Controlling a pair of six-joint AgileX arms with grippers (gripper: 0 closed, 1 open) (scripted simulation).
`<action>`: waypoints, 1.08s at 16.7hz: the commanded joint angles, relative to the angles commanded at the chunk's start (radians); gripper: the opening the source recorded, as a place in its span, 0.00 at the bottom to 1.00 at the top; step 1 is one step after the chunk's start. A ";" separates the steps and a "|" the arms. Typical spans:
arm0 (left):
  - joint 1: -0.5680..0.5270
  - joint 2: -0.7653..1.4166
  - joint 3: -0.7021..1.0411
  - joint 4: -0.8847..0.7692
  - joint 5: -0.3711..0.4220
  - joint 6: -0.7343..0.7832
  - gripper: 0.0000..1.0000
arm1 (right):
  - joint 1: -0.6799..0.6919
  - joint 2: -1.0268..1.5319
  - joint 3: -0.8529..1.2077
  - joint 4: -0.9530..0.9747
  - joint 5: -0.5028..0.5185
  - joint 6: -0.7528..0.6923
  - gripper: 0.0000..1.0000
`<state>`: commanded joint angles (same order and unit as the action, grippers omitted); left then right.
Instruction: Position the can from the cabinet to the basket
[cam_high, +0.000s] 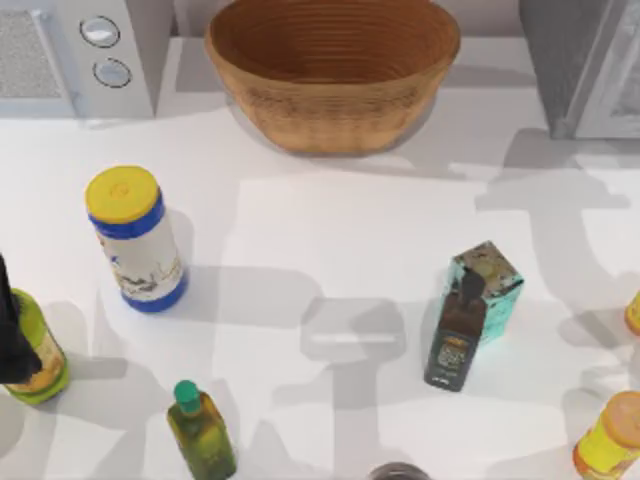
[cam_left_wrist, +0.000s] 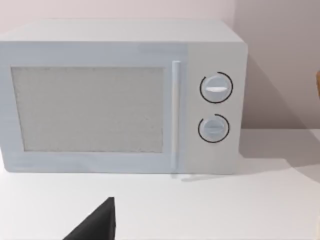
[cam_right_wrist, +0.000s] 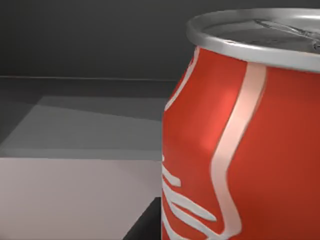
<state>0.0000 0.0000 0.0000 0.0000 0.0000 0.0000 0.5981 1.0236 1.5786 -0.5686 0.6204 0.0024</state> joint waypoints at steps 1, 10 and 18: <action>0.000 0.000 0.000 0.000 0.000 0.000 1.00 | -0.032 -0.055 -0.083 0.030 -0.033 -0.001 0.00; 0.000 0.000 0.000 0.000 0.000 0.000 1.00 | -0.367 -0.628 -1.015 0.349 -0.380 -0.002 0.00; 0.000 0.000 0.000 0.000 0.000 0.000 1.00 | -0.583 -0.999 -1.549 0.555 -0.606 -0.002 0.00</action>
<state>0.0000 0.0000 0.0000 0.0000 0.0000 0.0000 0.0148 0.0245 0.0291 -0.0137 0.0148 0.0002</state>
